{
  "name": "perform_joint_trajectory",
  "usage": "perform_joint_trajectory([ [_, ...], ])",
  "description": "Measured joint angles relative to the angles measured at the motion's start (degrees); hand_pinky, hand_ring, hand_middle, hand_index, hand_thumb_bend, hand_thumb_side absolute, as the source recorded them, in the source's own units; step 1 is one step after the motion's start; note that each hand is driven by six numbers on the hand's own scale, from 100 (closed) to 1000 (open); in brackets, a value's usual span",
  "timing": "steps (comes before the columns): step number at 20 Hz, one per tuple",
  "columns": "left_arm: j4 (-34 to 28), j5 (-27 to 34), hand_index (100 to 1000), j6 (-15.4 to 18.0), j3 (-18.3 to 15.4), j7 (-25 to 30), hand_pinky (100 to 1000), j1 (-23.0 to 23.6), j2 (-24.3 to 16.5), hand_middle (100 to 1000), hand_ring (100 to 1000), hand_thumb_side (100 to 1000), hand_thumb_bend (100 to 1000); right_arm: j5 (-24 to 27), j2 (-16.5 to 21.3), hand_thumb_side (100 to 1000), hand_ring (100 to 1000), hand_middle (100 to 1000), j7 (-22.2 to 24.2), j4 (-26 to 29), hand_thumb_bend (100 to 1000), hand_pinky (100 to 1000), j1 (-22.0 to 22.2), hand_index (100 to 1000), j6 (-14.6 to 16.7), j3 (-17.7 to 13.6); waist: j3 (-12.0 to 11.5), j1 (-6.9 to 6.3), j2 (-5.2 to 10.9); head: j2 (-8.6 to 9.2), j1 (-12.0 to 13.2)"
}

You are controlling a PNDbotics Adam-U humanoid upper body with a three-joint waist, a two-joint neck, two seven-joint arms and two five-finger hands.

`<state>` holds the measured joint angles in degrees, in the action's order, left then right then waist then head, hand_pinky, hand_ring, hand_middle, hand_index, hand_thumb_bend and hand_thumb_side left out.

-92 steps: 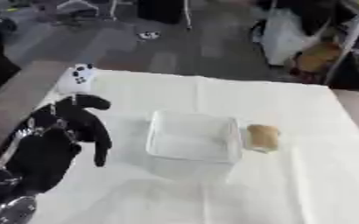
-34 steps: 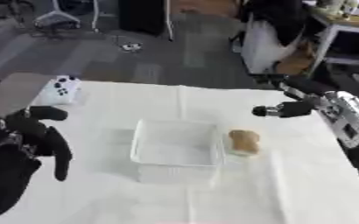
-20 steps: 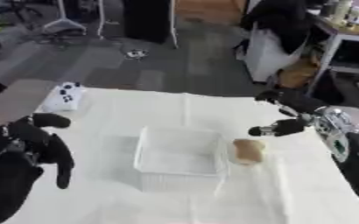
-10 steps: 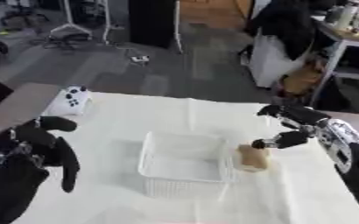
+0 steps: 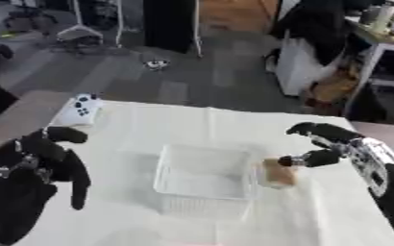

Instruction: Pick up objects on the table and place them in the box.

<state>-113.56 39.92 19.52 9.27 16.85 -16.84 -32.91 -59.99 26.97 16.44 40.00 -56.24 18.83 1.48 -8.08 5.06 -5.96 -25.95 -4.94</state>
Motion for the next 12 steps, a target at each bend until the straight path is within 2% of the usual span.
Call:
perform_joint_trajectory([
  [12, 0.0, 0.0, 733, 0.0, 0.0, 0.0, 313, 0.0, 0.0, 765, 553, 835, 590, -1.7, -0.5, 987, 899, 934, 0.7, -1.2, 836, 992, 0.7, 944, -0.6, -0.2, 0.0, -0.01, -0.24, -0.47, 0.4],
])
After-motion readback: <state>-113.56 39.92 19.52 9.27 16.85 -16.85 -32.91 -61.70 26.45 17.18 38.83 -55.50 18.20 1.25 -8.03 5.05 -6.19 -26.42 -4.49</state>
